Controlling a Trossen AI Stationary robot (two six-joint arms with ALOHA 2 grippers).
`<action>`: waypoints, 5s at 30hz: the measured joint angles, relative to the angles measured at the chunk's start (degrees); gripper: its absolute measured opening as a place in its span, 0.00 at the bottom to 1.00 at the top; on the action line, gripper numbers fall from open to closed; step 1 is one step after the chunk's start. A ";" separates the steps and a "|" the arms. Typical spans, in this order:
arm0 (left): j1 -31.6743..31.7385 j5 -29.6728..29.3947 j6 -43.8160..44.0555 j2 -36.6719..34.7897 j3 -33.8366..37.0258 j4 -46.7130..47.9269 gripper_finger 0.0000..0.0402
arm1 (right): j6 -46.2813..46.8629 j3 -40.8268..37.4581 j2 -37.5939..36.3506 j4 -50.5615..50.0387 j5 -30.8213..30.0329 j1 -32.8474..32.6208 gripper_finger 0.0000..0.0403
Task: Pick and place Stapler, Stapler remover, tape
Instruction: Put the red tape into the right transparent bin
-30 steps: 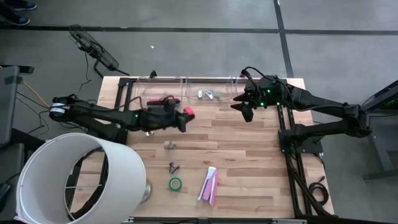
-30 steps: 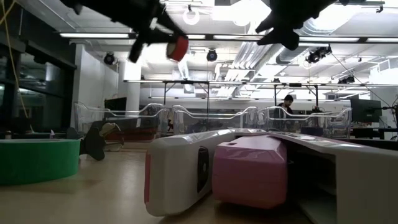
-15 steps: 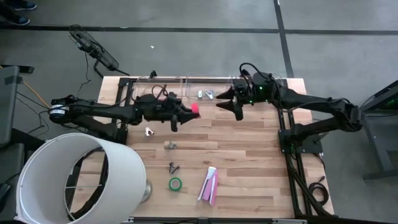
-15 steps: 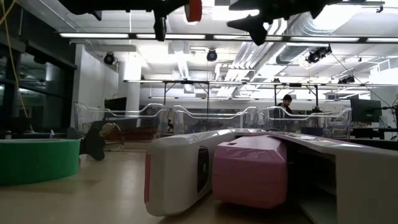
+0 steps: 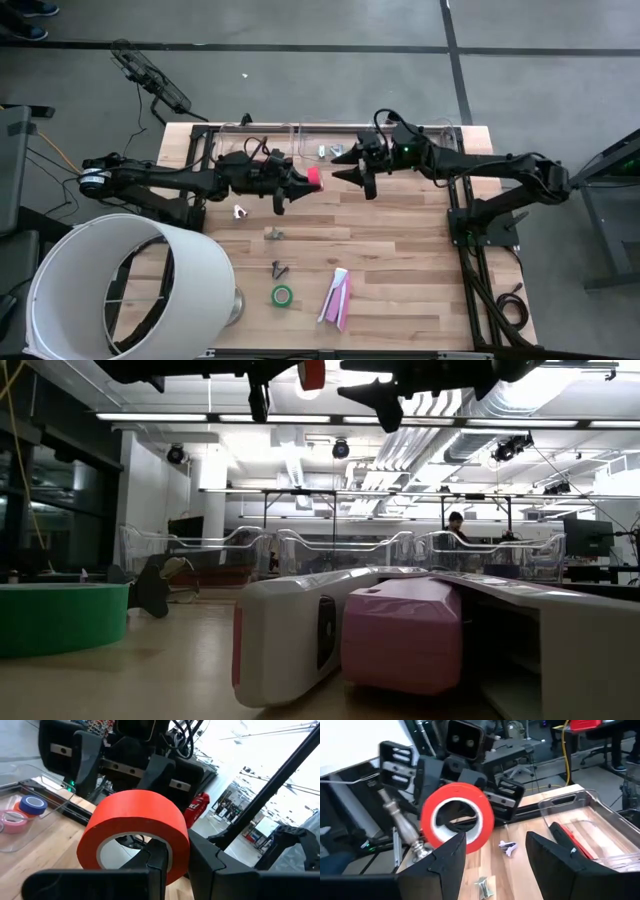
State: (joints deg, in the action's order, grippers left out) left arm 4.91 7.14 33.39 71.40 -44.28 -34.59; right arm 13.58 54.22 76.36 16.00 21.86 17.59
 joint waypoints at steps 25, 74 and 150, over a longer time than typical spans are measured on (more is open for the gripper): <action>0.00 -0.07 -2.10 0.00 -0.01 0.13 0.12 | 1.51 0.06 4.76 9.02 -5.40 -1.58 0.49; 0.00 2.25 -3.08 -0.02 0.01 1.51 0.12 | -2.04 3.91 9.22 7.91 -4.51 -4.18 0.14; 11.34 -5.09 -10.86 -12.74 -0.01 33.51 0.55 | 8.40 11.10 -5.58 -40.92 -35.36 25.18 0.08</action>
State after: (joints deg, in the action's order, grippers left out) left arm 16.25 2.04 22.52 58.65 -44.29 -1.08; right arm 21.99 65.31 70.79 -24.93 -13.50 42.77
